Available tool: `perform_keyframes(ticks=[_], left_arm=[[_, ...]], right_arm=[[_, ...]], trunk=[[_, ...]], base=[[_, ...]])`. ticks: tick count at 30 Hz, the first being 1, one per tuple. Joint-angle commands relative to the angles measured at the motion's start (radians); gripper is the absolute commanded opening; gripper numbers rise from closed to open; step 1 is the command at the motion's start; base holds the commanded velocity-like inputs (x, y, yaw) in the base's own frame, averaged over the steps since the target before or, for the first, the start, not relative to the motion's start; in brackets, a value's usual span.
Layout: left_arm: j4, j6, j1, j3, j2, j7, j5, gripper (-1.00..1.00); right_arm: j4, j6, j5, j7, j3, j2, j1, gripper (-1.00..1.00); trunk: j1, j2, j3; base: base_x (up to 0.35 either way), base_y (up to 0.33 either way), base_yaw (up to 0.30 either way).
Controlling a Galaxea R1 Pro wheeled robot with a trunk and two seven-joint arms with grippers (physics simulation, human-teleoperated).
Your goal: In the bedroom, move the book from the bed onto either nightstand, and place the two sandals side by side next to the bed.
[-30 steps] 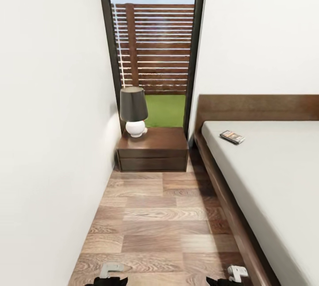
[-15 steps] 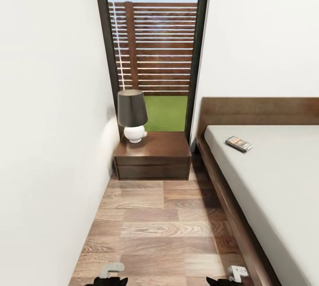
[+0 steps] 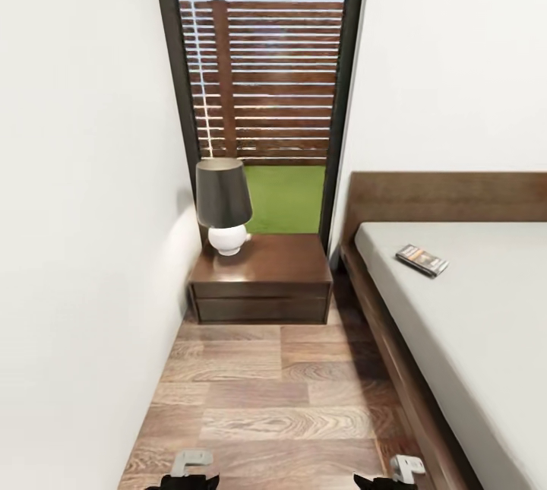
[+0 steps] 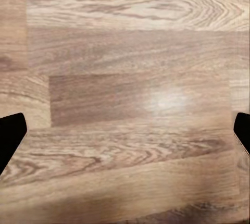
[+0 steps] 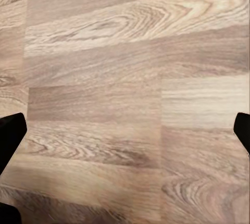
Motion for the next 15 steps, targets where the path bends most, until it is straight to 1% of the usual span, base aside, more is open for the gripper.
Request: perform_keyframes(ticks=[1,15], left_arm=[[0.001,-0.003,-0.001,-0.001,0.0,-0.004,0.006,1.0],[0.001,-0.003,-0.001,-0.001,0.0,-0.004,0.007,1.0]], right_arm=[[0.002,-0.001,-0.007,0.004,-0.001,0.0,-0.001,1.0],[0.002,-0.001,-0.007,0.004,-0.001,0.0,-0.001,1.0]], trunk=[[0.0,0.0,-0.001],[0.0,0.0,-0.001]], base=[[0.307,0.0,0.0],[0.304,0.0,0.0]])
